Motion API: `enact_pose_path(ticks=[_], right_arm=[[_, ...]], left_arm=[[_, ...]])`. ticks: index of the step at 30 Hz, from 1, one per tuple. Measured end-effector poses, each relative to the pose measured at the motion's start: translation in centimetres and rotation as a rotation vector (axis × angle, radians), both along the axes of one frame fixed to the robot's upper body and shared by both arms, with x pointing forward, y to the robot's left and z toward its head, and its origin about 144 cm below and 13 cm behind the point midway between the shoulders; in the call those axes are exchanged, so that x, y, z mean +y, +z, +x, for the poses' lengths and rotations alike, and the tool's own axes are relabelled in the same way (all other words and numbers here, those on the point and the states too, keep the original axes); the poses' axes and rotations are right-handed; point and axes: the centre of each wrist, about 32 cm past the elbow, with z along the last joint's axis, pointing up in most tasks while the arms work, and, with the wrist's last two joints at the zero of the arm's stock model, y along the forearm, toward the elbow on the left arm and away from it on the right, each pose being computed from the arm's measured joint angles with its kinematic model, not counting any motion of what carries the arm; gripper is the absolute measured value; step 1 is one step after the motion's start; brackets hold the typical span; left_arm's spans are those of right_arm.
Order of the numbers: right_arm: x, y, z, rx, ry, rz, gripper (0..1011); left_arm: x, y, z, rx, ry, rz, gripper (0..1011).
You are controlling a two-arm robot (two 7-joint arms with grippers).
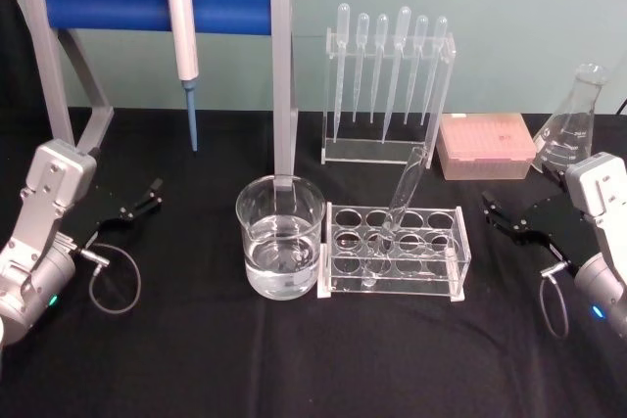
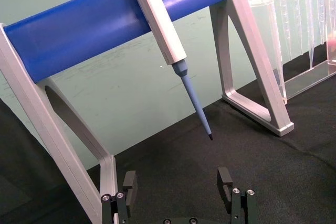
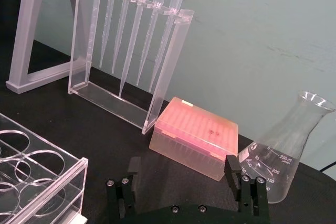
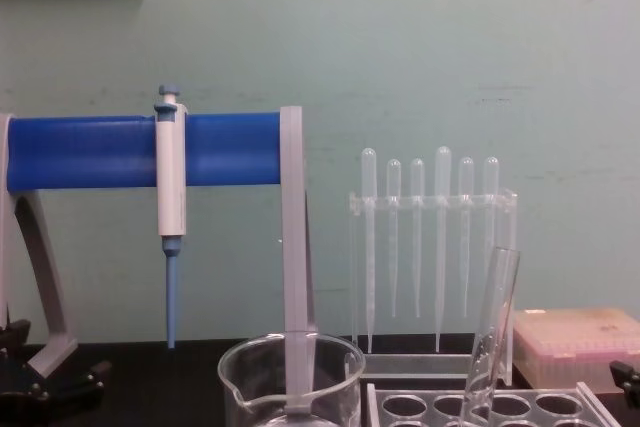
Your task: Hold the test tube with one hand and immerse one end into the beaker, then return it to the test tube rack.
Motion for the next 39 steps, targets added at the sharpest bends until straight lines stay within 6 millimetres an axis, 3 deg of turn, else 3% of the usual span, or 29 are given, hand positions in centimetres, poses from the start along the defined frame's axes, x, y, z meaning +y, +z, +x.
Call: enact_pose_path(ticks=[39], right_arm=[[0.0, 0.0, 0.0, 0.0, 0.0, 0.0, 1003]], left_arm=[[0.0, 0.0, 0.0, 0.0, 0.0, 0.0, 1000]])
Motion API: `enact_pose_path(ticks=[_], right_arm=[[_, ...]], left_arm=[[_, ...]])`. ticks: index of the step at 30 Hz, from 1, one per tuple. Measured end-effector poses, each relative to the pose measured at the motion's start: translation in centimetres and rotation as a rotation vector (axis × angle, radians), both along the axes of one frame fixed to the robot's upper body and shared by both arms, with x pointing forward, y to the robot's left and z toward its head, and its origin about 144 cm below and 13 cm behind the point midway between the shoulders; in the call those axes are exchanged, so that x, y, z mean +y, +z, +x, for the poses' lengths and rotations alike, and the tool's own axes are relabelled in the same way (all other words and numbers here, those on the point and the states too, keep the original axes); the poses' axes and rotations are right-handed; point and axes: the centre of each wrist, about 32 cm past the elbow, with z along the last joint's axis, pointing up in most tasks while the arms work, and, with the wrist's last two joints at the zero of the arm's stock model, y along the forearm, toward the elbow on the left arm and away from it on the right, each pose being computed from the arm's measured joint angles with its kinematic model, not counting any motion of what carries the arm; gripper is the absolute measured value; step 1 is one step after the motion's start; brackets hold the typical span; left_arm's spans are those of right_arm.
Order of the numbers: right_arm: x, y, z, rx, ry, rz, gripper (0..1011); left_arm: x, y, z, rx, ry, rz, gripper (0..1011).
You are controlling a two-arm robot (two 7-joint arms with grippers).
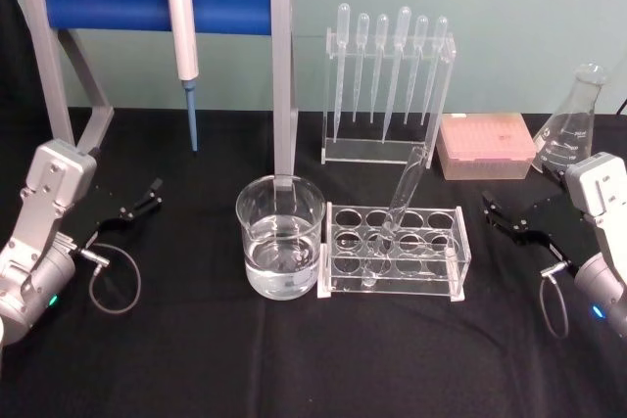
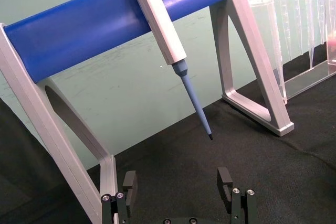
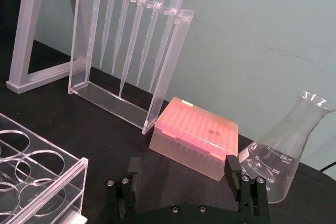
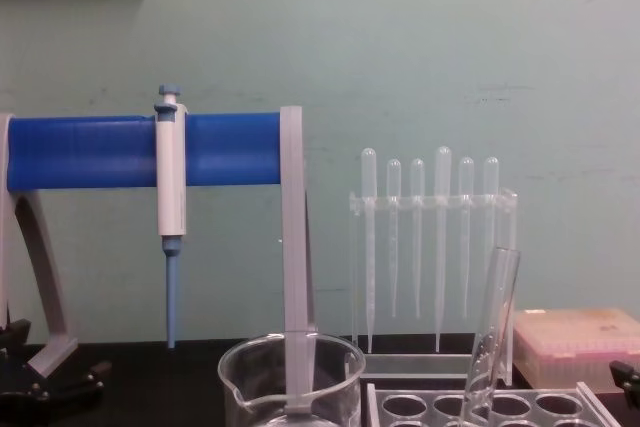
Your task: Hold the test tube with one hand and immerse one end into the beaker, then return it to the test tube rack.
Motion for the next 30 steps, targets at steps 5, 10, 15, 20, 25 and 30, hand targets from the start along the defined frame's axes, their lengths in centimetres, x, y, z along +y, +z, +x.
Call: enact_pose_path(ticks=[5, 10, 15, 20, 25, 30], right_arm=[[0.0, 0.0, 0.0, 0.0, 0.0, 0.0, 1003], [0.0, 0.0, 0.0, 0.0, 0.0, 0.0, 1003], [0.0, 0.0, 0.0, 0.0, 0.0, 0.0, 1003], [0.0, 0.0, 0.0, 0.0, 0.0, 0.0, 1002], [-0.1, 0.1, 0.0, -0.002, 0.0, 0.002, 1002], [-0.5, 1.2, -0.5, -0.019, 0.017, 0.025, 1003]], left_arm=[[0.0, 0.0, 0.0, 0.0, 0.0, 0.0, 1000], [0.0, 0.0, 0.0, 0.0, 0.0, 0.0, 1000], [0.0, 0.0, 0.0, 0.0, 0.0, 0.0, 1000], [0.0, 0.0, 0.0, 0.0, 0.0, 0.0, 1000], [0.0, 0.0, 0.0, 0.0, 0.0, 0.0, 1000], [0.0, 0.0, 0.0, 0.0, 0.0, 0.0, 1000]])
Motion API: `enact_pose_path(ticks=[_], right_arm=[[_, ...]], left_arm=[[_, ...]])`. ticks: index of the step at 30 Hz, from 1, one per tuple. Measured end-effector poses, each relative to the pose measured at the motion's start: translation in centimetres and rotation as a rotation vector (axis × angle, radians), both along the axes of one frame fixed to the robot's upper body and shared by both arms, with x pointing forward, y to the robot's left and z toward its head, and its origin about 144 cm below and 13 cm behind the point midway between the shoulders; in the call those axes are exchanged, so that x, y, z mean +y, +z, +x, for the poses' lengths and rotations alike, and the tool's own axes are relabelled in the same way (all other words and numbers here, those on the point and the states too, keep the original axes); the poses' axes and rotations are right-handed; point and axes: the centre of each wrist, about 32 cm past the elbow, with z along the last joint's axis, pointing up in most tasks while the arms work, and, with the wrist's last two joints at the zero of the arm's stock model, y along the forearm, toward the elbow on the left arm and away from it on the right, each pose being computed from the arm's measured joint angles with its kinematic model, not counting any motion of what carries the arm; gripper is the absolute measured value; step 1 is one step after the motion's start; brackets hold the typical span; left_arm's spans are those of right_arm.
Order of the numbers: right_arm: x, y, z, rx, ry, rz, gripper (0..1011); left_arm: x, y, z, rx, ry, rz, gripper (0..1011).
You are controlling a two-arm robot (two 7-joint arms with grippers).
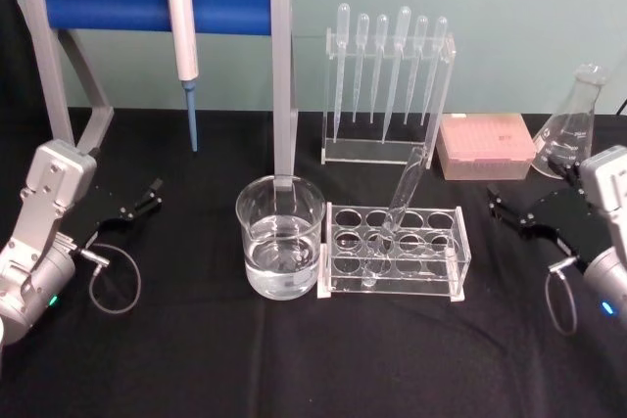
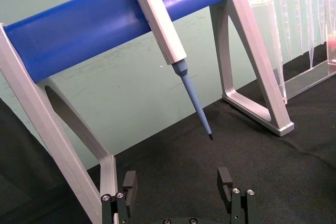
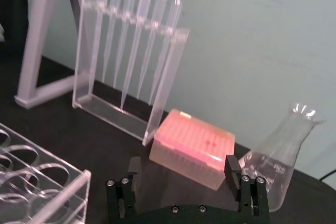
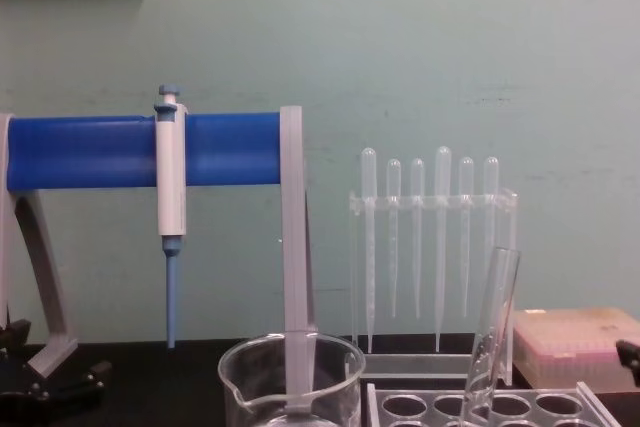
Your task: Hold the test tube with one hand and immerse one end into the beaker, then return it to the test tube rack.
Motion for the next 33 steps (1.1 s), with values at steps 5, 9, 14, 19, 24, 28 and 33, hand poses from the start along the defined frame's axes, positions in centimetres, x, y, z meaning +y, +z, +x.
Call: enact_pose_path(ticks=[5, 9, 14, 19, 24, 28, 33], right_arm=[[-0.3, 1.3, -1.0, -0.003, 0.024, 0.034, 1003], [-0.8, 2.6, -2.5, 0.031, 0.078, 0.096, 1003], [-1.2, 3.2, -4.0, 0.091, 0.147, 0.173, 1002], [-0.9, 3.3, -5.4, 0.159, 0.239, 0.255, 1003], [0.0, 3.3, -5.8, 0.198, 0.293, 0.313, 1003], [0.9, 3.4, -5.6, 0.224, 0.321, 0.364, 1003], [1.9, 3.8, -5.1, 0.231, 0.343, 0.392, 1003]], left_arm=[[0.0, 0.0, 0.0, 0.0, 0.0, 0.0, 1000], [0.0, 0.0, 0.0, 0.0, 0.0, 0.0, 1000], [0.0, 0.0, 0.0, 0.0, 0.0, 0.0, 1000], [0.0, 0.0, 0.0, 0.0, 0.0, 0.0, 1000], [0.0, 0.0, 0.0, 0.0, 0.0, 0.0, 1000], [0.0, 0.0, 0.0, 0.0, 0.0, 0.0, 1000], [0.0, 0.0, 0.0, 0.0, 0.0, 0.0, 1000]])
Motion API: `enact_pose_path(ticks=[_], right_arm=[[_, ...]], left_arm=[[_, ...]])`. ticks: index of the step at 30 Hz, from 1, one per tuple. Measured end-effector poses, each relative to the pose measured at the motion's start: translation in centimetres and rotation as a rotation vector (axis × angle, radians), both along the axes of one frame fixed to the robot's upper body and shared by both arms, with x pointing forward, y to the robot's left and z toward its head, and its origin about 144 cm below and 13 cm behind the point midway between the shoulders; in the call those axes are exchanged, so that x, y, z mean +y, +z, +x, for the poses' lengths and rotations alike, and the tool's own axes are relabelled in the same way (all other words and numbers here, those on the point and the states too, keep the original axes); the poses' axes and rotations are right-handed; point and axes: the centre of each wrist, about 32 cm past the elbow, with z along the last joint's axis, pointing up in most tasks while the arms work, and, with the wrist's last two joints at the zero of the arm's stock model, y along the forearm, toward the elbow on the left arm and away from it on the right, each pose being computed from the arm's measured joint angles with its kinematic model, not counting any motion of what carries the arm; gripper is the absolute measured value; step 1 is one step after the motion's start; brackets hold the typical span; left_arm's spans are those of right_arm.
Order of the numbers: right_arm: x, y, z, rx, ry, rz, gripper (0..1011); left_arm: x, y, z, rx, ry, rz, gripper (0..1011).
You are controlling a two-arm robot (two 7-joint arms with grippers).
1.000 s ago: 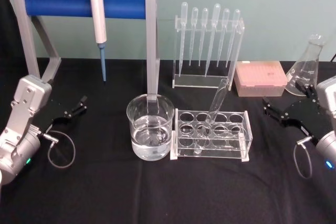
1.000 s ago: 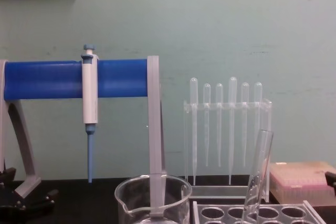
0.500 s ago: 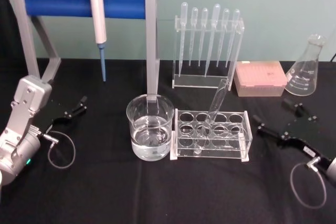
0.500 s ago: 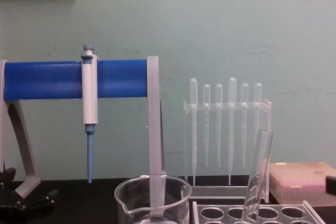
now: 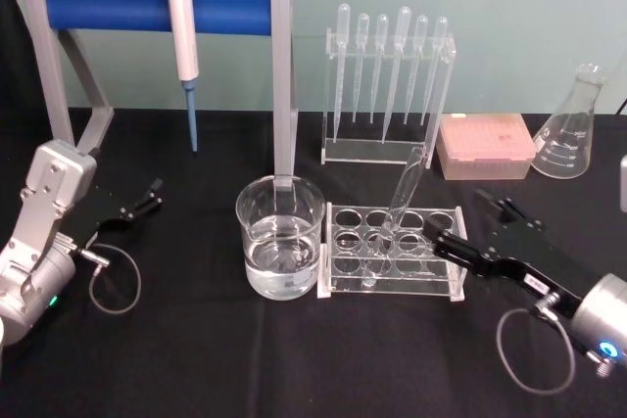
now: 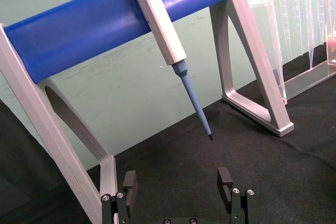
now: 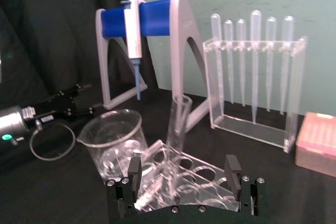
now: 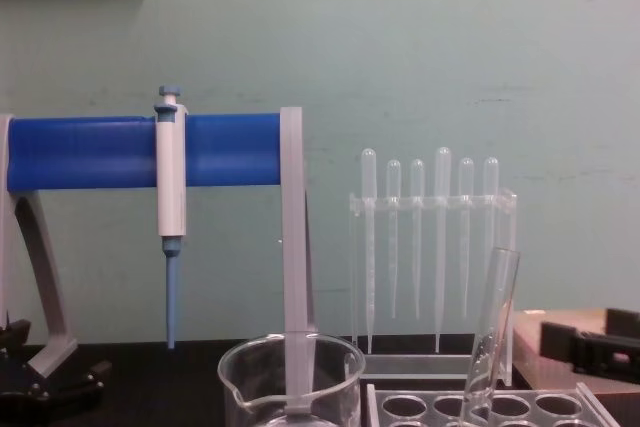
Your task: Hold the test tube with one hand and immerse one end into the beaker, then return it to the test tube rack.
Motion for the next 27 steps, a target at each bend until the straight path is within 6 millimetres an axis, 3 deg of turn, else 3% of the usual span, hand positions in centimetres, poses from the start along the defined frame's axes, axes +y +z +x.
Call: enact_pose_path(ticks=[13, 27], right_arm=[[2.7, 0.3, 2.5, -0.003, 0.009, 0.019, 1003], [4.2, -0.4, 3.6, 0.007, 0.01, 0.055, 1003]], left_arm=[[0.0, 0.0, 0.0, 0.0, 0.0, 0.0, 1000], [0.0, 0.0, 0.0, 0.0, 0.0, 0.0, 1000]])
